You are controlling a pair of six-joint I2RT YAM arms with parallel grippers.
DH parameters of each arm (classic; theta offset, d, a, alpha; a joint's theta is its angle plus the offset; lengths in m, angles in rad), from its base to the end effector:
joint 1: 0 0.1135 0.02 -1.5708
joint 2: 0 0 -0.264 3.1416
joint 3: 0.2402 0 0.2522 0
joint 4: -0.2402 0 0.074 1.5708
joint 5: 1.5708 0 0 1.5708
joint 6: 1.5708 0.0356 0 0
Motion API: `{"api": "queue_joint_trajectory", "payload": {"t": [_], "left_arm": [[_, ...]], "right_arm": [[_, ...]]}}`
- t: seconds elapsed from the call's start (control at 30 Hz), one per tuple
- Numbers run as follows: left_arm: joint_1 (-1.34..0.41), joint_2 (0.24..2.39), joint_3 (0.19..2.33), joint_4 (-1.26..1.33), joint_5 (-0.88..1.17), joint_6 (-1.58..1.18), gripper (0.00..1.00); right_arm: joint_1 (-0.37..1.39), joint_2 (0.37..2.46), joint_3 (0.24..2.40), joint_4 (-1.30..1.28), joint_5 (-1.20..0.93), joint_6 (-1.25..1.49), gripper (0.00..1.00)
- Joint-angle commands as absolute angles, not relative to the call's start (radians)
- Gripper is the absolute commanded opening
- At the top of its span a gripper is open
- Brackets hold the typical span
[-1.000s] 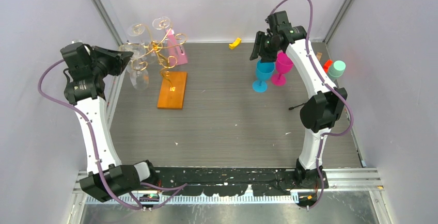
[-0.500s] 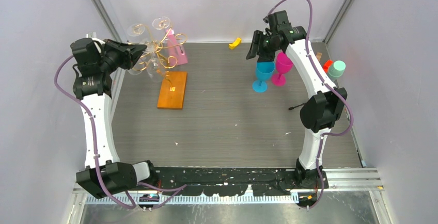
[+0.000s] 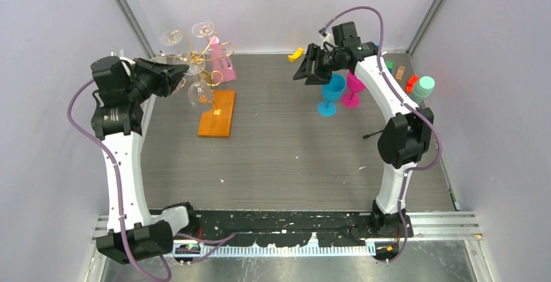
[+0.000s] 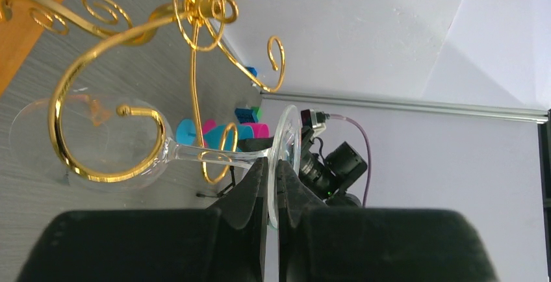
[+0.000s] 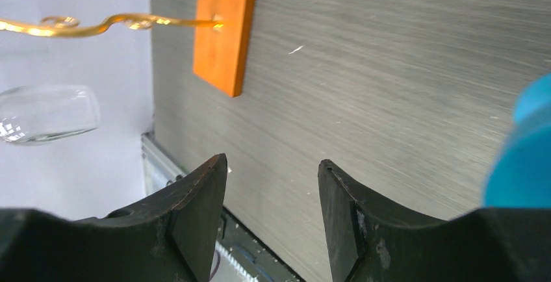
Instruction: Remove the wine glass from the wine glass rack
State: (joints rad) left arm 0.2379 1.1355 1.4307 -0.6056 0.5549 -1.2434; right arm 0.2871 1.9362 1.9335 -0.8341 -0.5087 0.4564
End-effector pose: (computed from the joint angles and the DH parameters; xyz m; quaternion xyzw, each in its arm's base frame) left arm 0.2229 0.0348 0.4497 -0.4052 0.6824 -0.4670 0.3900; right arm 0.4073 0.1383 0.3414 -0.0136 0.9078 0.3450 0.2382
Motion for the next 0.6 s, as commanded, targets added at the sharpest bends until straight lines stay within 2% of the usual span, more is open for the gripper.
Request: {"api": "queue_joint_trajectory", "payload": {"t": [0.0,0.23,0.57], "left_arm": [[0.213,1.064,1.414,-0.627,0.548,-1.264,0.00],[0.116,1.034,1.377,-0.644,0.548,-1.281,0.00],[-0.074,1.058,1.415,-0.627,0.570,-1.293,0.00]], "right_arm": [[0.342,1.850,1.898,-0.669,-0.707,0.494,0.59],[0.415,1.792,1.860,-0.605,-0.743,0.495,0.59],[0.415,1.612,1.597,-0.346,-0.692,0.574,0.60]]}}
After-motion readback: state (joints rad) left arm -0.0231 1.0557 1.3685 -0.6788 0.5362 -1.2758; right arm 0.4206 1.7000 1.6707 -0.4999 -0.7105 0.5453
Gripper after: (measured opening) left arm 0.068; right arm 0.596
